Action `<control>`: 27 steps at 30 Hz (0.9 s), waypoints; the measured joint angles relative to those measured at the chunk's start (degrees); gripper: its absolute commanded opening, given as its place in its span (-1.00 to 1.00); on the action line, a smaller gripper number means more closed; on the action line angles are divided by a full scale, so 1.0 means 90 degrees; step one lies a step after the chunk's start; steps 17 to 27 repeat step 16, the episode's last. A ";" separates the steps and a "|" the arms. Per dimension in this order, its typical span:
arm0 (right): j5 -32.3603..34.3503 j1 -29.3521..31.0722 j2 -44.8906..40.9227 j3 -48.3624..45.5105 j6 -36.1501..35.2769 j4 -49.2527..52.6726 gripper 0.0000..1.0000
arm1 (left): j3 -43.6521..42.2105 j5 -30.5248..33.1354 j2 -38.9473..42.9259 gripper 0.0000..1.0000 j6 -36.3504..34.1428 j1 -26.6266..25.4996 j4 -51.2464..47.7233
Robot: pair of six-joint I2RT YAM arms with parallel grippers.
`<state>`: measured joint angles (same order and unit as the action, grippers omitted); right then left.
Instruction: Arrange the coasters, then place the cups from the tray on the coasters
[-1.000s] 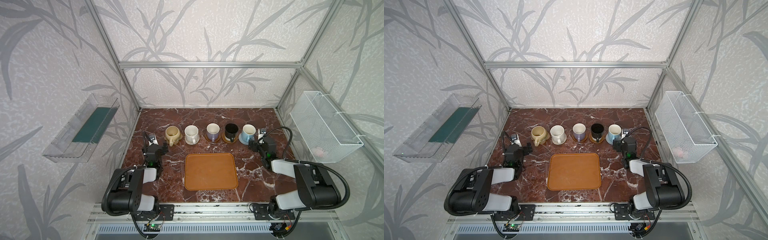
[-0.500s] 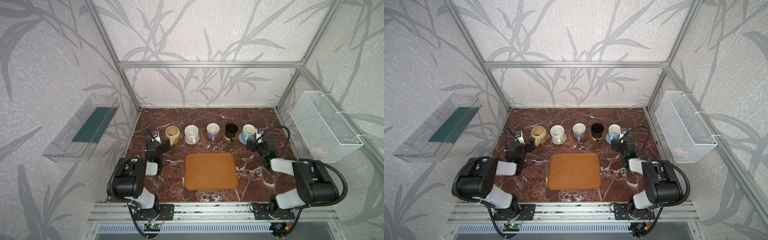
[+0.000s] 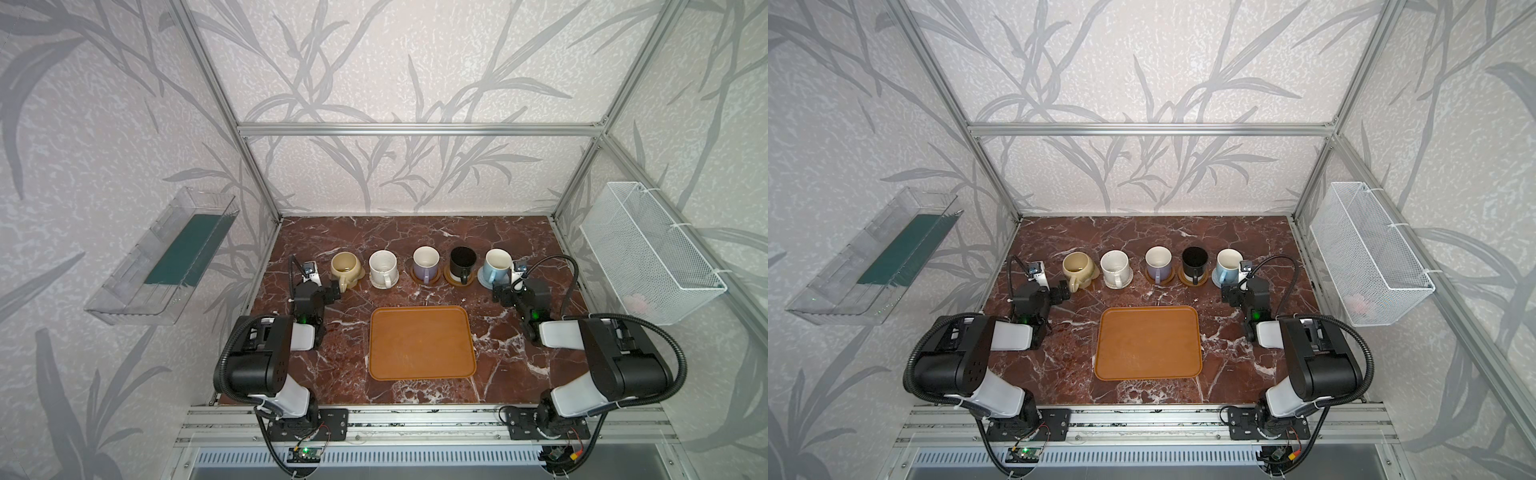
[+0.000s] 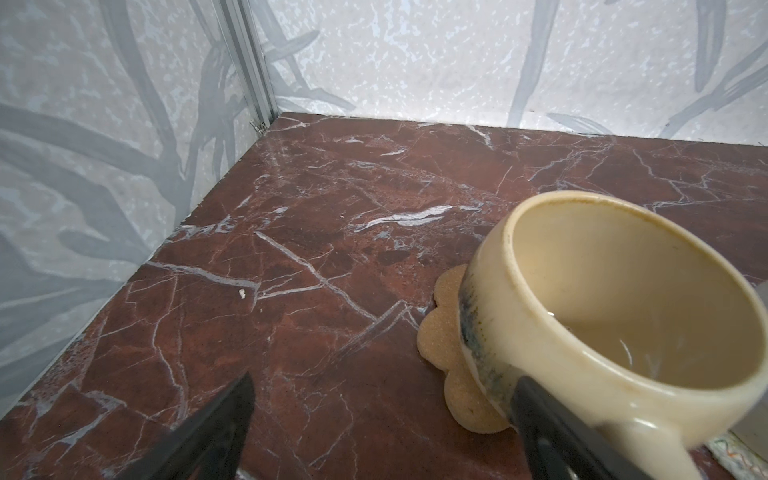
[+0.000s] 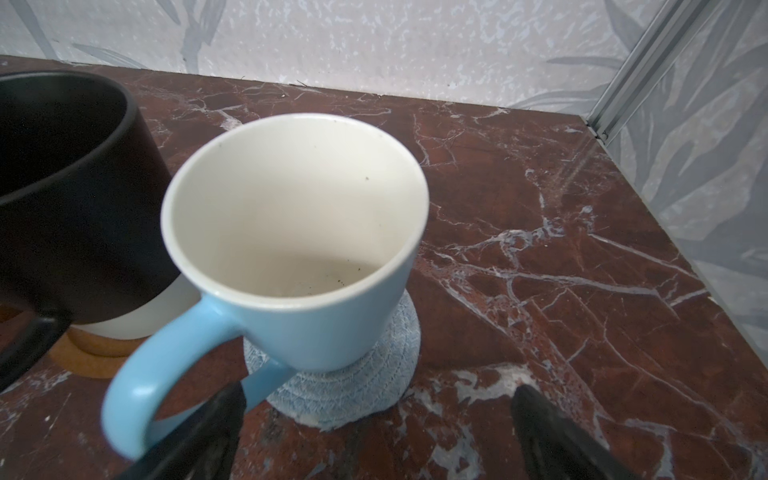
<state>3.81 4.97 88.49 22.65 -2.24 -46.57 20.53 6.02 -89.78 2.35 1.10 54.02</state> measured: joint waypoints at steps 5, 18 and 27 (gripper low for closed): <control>0.0000 0.0000 0.0000 0.0000 -0.0010 -0.0015 0.98 | 0.0000 -0.0015 0.0000 0.98 0.0000 0.0017 0.0000; 0.0000 0.0000 0.0000 0.0000 -0.0027 -0.0039 0.98 | 0.0012 -0.0029 0.0000 0.98 0.0002 0.0022 -0.0044; 0.0000 0.0000 0.0000 0.0000 -0.0027 -0.0039 0.98 | 0.0012 -0.0029 0.0000 0.98 0.0002 0.0022 -0.0044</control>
